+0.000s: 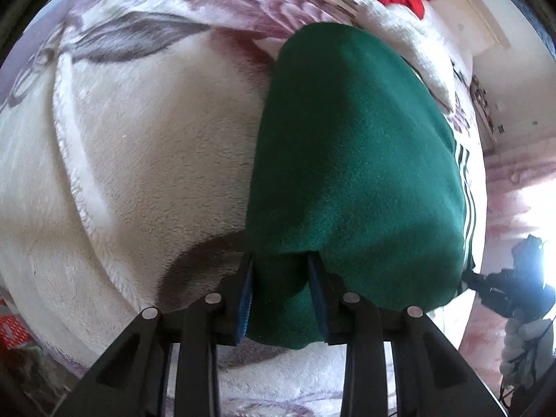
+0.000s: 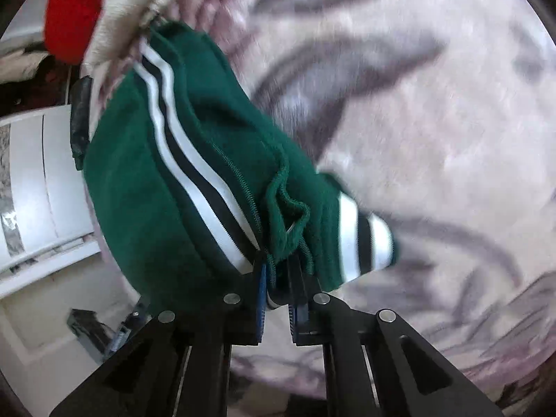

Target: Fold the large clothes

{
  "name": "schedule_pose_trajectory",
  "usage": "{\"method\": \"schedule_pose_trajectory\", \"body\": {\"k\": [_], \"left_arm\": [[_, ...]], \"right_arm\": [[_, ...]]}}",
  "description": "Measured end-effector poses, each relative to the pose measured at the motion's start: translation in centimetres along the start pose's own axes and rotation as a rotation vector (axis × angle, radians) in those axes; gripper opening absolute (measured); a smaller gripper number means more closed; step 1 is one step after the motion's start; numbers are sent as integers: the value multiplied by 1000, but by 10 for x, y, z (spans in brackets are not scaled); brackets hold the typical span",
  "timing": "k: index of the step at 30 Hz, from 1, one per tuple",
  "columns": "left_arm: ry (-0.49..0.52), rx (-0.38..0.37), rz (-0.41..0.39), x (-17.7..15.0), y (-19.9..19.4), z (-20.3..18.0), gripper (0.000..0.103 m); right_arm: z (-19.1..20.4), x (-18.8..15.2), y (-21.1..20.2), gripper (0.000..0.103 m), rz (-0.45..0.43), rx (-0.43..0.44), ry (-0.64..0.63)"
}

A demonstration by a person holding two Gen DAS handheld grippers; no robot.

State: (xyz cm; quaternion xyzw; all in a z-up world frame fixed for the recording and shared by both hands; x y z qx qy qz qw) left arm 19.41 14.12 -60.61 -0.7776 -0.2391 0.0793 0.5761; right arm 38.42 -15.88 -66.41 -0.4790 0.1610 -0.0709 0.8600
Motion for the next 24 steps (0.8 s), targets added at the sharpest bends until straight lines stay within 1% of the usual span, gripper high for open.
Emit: {"method": "schedule_pose_trajectory", "body": {"k": [1, 2, 4, 5, 6, 7, 8, 9, 11, 12, 13, 14, 15, 16, 17, 18, 19, 20, 21, 22, 23, 24], "left_arm": [[2, 10, 12, 0, 1, -1, 30], [2, 16, 21, 0, 2, 0, 31], [-4, 12, 48, 3, -2, 0, 32], [-9, 6, 52, 4, -6, 0, 32], [-10, 3, 50, 4, -11, 0, 31], [-10, 1, 43, 5, -17, 0, 30], [-10, 0, 38, 4, -20, 1, 30], [-14, -2, 34, 5, -23, 2, 32], [-32, 3, 28, 6, -27, 6, 42], [-48, 1, 22, 9, -27, 9, 53], [-65, -8, 17, 11, -26, 10, 59], [-80, -17, 13, 13, -24, 11, 59], [-98, -17, 11, 16, -21, 13, 59], [-111, -12, 13, 18, -19, 14, 59], [-123, -12, 14, 21, -16, 15, 59], [-131, -9, 6, 25, -14, 16, 59], [-136, -5, -3, 28, -13, 15, 59], [-137, -9, -9, 30, -13, 15, 59], [-135, -12, -16, 32, -12, 14, 59], [-133, -2, -21, 34, -11, 13, 59], [-131, -6, -22, 34, -12, 14, 59], [-131, -18, -23, 35, -12, 13, 59]], "right_arm": [[-7, 3, 0, 3, -15, -25, 3], [-16, 5, 9, 3, 9, -35, 17], [-25, 10, 20, 4, 58, -20, 42], [-26, 13, 21, 5, 70, -19, 42], [-24, 17, 16, 10, 84, -10, 36], [-20, 21, 7, 10, 78, 0, 20], [-16, 28, -5, 17, 43, 4, -4], [-12, 39, -14, 40, 11, 10, -22], [3, 64, -35, 64, -68, 70, -60], [9, 75, -38, 64, -90, 99, -76], [17, 88, -38, 64, -98, 120, -100], [30, 112, -34, 64, -107, 128, -136], [37, 128, -28, 64, -122, 129, -147], [53, 140, -20, 64, -136, 131, -149], [60, 154, -9, 64, -130, 149, -150], [70, 166, 5, 63, -107, 177, -142], [76, 175, 16, 55, -82, 195, -130], [85, 178, 25, 11, -79, 228, -151], [95, 181, 32, 8, -77, 188, -192], [101, 181, 31, 7, -81, 146, -225], [108, 187, 24, 5, -126, 106, -245], [109, 192, 16, 5, -160, 93, -233]]}}
Point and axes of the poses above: each gripper's, at about its wrist camera, not at the fingertips, and y roughly the way its jaws point, z to its left, x to its top, the point moved 6 cm from there along y, roughly the way its jaws point, and after that the axes turned 3 degrees about x, right-handed, at the moved point
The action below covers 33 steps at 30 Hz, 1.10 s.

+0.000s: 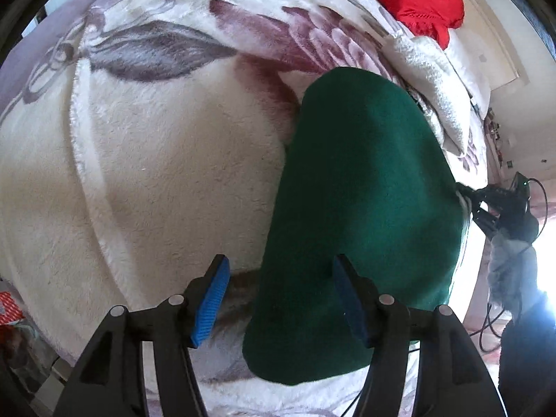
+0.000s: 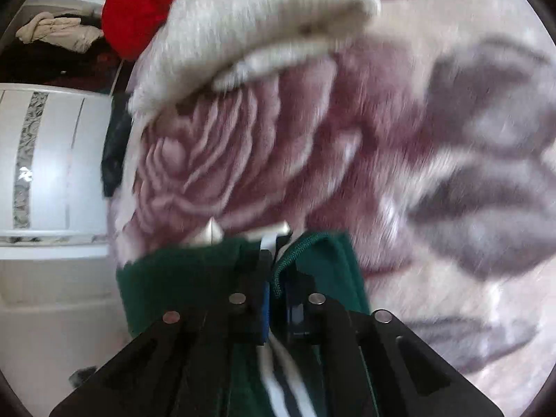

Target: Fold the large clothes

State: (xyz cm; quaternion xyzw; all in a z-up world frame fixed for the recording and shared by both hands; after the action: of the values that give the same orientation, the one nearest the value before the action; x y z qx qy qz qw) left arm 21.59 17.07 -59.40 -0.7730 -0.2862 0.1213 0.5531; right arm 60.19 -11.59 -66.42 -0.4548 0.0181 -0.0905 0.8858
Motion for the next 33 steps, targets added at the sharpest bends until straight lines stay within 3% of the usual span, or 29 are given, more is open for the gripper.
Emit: {"method": "schedule_pose_trajectory", "body": {"k": [3, 5, 7, 8, 9, 11, 14, 17, 22, 23, 24, 25, 26, 33], "left_arm": [[-5, -34, -5, 2, 0, -5, 62], [5, -5, -6, 4, -1, -5, 61], [9, -7, -1, 4, -3, -5, 60], [9, -7, -2, 3, -4, -4, 60], [10, -5, -4, 3, -6, -3, 60], [7, -5, -5, 2, -9, -1, 60], [-17, 2, -15, -1, -13, 6, 60], [-30, 34, -37, -6, -19, 12, 60], [-36, 73, -32, -14, -22, 17, 60], [-36, 76, -28, -16, -21, 17, 60], [-34, 79, -22, -17, -21, 17, 60], [-33, 82, -16, -18, -20, 16, 60], [-32, 81, -12, -19, -20, 16, 60], [-40, 57, -22, -14, -22, 13, 60]], "right_arm": [[-15, 20, -14, 4, -93, -48, 75], [-23, 20, 1, 5, -42, -57, 93], [-27, 11, 18, 7, 66, -55, 91], [-30, 6, 14, 17, 74, -34, 99], [-32, 2, 4, 37, 79, -2, 116], [-39, -11, -28, 63, 86, 33, 125], [-48, -53, -55, 64, 127, 49, 115], [-66, -111, -61, 64, 237, 7, 148], [-80, -195, -36, 64, 362, 41, 234], [-79, -203, -28, 54, 354, 54, 240], [-80, -207, -25, 35, 326, 34, 235], [-80, -208, -22, 29, 290, 36, 233], [-79, -208, -21, 6, 271, 35, 240], [-85, -196, -98, 5, 36, -43, 250]]}}
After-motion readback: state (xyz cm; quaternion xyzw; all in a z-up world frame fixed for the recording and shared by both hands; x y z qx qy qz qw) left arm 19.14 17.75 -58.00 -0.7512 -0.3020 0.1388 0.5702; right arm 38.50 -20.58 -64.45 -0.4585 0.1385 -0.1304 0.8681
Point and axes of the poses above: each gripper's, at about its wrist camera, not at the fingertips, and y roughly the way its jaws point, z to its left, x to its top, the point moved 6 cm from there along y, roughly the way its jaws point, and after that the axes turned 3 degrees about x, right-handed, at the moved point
